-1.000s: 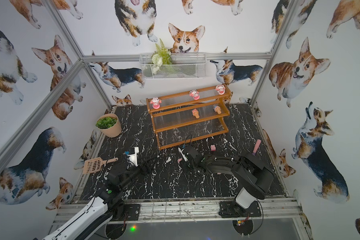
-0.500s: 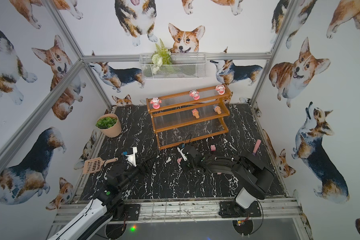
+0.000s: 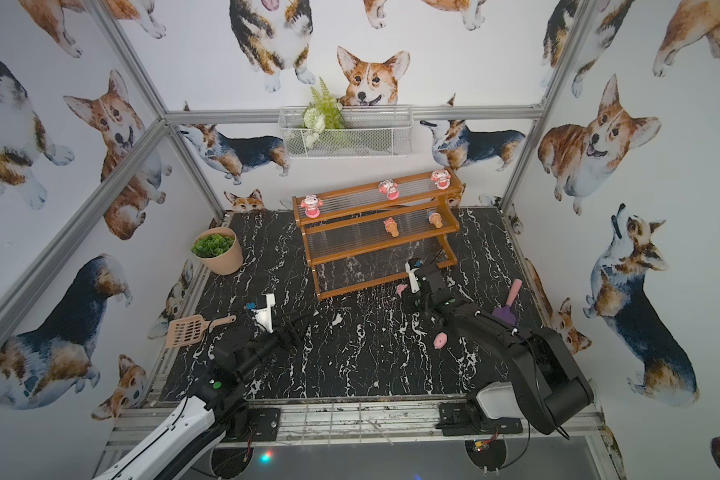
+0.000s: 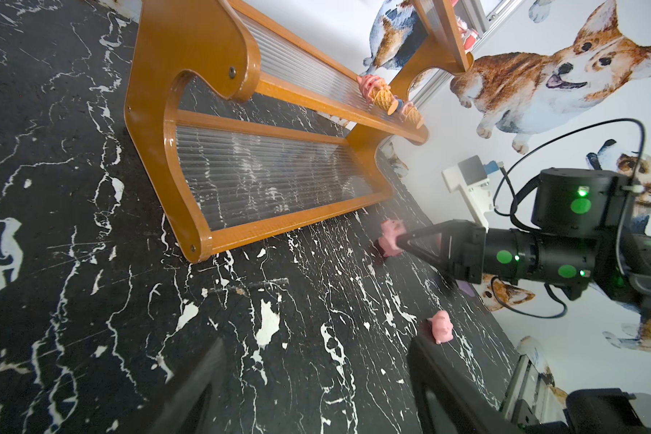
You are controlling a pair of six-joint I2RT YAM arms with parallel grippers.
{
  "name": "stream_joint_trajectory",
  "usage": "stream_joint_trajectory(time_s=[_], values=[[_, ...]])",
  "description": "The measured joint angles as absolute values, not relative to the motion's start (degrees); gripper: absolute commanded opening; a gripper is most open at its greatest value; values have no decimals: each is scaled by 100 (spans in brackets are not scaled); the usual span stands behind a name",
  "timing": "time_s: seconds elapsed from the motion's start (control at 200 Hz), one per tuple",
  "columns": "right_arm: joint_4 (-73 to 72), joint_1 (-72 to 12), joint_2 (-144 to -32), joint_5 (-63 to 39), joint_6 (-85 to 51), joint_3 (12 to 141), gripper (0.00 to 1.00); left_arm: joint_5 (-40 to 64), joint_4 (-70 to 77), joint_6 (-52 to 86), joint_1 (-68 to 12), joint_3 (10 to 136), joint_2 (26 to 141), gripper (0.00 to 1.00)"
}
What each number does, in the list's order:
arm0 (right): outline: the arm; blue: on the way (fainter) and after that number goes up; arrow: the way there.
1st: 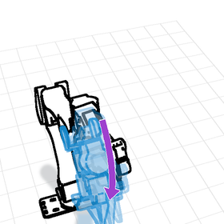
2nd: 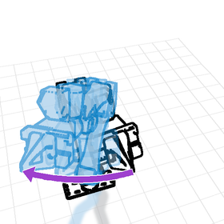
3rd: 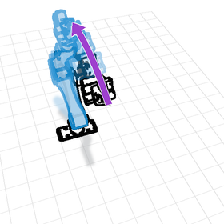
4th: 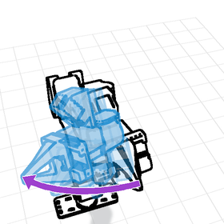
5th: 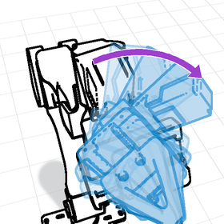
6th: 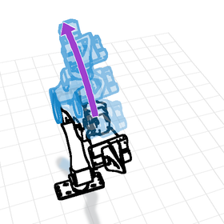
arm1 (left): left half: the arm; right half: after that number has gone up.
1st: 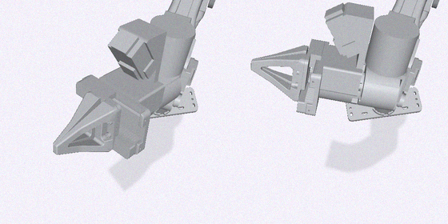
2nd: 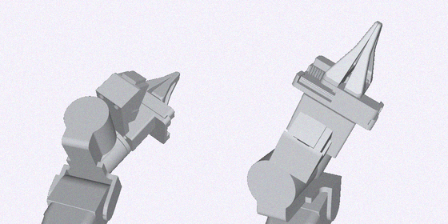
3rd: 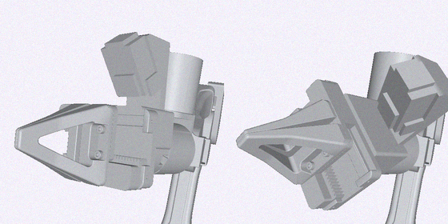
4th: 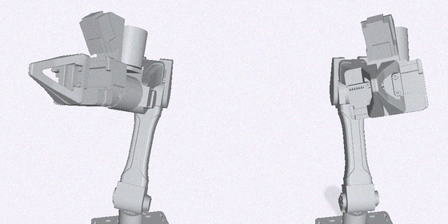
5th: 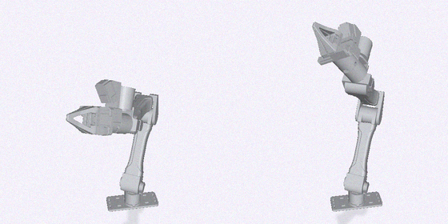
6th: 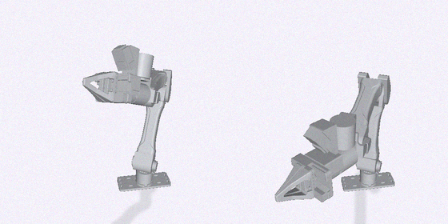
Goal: Organize plastic toys on shelves
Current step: Place the plastic toy on the shelf.
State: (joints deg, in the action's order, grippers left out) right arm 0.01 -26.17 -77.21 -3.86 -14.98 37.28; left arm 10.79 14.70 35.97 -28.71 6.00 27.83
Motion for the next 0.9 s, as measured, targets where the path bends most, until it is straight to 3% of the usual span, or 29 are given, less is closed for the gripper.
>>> stream_joint_trajectory(time_s=[0.19, 0.661, 0.901], values=[[163, -1520, -7815, -784, -1498, 3979, 24, 1203, 1481, 3594, -2810, 600, 2679, 80], [790, -674, -8589, -631, -620, 5030, 24, 1350, 1463, 3577, -2746, 596, 2445, 80], [679, -631, -9384, -840, -183, 5537, 24, 1380, 1437, 3579, -2742, 556, 2324, 80]])
